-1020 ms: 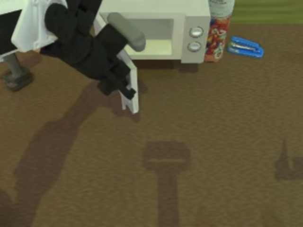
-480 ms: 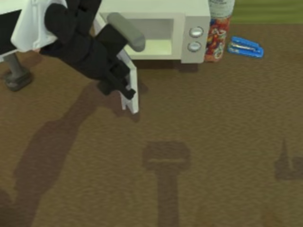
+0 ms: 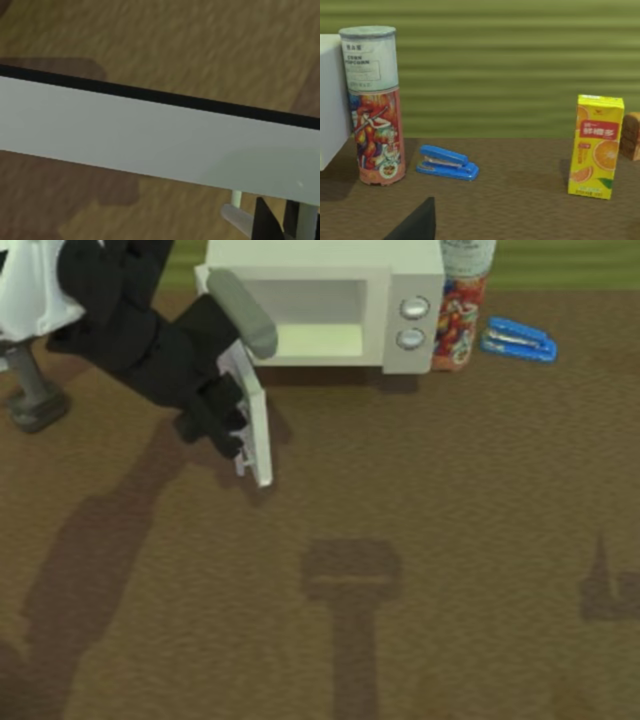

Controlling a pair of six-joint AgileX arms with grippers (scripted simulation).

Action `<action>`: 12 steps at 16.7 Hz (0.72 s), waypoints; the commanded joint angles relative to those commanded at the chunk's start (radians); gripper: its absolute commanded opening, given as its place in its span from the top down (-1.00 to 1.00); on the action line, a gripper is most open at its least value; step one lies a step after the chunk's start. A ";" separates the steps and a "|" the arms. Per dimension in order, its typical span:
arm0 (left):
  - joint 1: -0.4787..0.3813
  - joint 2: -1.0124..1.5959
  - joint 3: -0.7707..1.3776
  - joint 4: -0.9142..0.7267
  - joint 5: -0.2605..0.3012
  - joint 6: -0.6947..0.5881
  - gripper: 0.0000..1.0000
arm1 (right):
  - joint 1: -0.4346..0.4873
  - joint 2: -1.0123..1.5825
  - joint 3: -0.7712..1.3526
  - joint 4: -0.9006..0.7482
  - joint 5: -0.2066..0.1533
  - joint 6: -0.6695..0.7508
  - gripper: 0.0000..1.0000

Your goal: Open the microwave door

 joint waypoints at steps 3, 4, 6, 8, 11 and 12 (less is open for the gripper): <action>0.006 -0.001 -0.001 -0.005 0.006 0.014 1.00 | 0.000 0.000 0.000 0.000 0.000 0.000 -1.00; 0.006 -0.001 -0.001 -0.005 0.006 0.014 1.00 | 0.000 0.000 0.000 0.000 0.000 0.000 -1.00; 0.006 -0.001 -0.001 -0.005 0.006 0.014 1.00 | 0.000 0.000 0.000 0.000 0.000 0.000 -1.00; 0.006 -0.001 -0.001 -0.005 0.006 0.014 1.00 | 0.000 0.000 0.000 0.000 0.000 0.000 -1.00; 0.006 -0.001 -0.001 -0.005 0.006 0.014 1.00 | 0.000 0.000 0.000 0.000 0.000 0.000 -1.00; 0.006 -0.001 -0.001 -0.005 0.006 0.014 1.00 | 0.000 0.000 0.000 0.000 0.000 0.000 -1.00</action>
